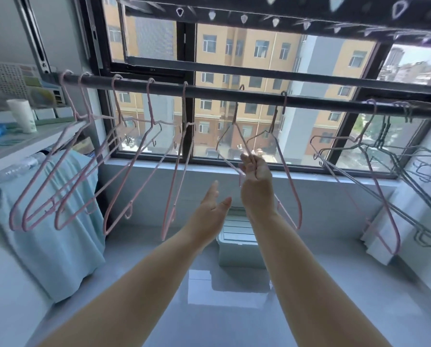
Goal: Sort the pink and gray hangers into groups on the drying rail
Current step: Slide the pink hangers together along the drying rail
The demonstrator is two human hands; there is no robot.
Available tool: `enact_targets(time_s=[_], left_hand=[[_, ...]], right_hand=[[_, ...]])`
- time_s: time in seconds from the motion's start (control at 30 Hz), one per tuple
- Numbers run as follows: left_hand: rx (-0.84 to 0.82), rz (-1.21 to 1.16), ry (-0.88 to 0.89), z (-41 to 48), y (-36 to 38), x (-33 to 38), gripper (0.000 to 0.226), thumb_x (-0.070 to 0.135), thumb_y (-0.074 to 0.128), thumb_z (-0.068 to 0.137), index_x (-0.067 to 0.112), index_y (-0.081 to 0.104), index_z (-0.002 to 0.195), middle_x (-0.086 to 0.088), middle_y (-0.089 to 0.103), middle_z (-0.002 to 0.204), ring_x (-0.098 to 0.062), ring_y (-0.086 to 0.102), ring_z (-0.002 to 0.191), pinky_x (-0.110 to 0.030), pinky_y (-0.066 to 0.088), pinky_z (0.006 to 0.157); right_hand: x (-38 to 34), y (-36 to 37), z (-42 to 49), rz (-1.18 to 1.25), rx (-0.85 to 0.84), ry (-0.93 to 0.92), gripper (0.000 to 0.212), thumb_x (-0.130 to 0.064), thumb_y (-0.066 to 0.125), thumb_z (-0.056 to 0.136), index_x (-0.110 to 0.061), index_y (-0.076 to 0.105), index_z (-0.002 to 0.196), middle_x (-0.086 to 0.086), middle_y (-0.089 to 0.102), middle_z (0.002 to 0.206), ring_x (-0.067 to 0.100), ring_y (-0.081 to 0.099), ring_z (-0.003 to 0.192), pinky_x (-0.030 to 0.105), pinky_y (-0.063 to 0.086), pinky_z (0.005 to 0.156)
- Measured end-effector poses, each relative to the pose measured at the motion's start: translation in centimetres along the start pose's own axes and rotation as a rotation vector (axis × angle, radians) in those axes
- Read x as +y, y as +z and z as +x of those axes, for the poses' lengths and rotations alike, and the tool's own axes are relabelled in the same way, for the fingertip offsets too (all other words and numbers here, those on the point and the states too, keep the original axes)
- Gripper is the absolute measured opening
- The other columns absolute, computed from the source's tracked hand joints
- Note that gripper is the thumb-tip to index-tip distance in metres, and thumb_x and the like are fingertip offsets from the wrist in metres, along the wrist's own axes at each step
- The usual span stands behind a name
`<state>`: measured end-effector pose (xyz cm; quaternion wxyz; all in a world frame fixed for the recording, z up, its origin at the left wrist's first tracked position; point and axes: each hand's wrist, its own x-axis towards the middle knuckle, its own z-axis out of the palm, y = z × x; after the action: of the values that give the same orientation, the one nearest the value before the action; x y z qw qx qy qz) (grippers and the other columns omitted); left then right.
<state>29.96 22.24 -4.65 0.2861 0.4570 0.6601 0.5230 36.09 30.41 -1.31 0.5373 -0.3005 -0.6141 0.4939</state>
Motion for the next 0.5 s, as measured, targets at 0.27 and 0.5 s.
enact_targets(time_s=[0.27, 0.5], left_hand=[[0.06, 0.087, -0.008, 1.0, 0.3, -2.6, 0.064, 0.02, 0.041, 0.095, 0.016, 0.002, 0.145, -0.011, 0.008, 0.155, -0.022, 0.004, 0.143, -0.034, 0.004, 0.115], [0.053, 0.432, -0.089, 2.2, -1.8, -6.4, 0.071, 0.028, 0.041, 0.095, 0.02, -0.01, 0.144, -0.01, -0.008, 0.155, -0.025, -0.011, 0.142, -0.042, -0.003, 0.115]], right_hand=[[5.4, -3.6, -6.6, -0.026, -0.01, 0.127, 0.028, -0.005, 0.029, 0.098, -0.021, 0.052, 0.096, -0.009, 0.065, 0.093, 0.0, 0.063, 0.088, 0.026, 0.048, 0.089], [7.1, -11.0, -10.4, 0.043, -0.017, 0.351, 0.027, -0.006, 0.038, 0.096, -0.008, 0.065, 0.095, 0.005, 0.073, 0.071, 0.016, 0.07, 0.072, 0.017, 0.054, 0.065]])
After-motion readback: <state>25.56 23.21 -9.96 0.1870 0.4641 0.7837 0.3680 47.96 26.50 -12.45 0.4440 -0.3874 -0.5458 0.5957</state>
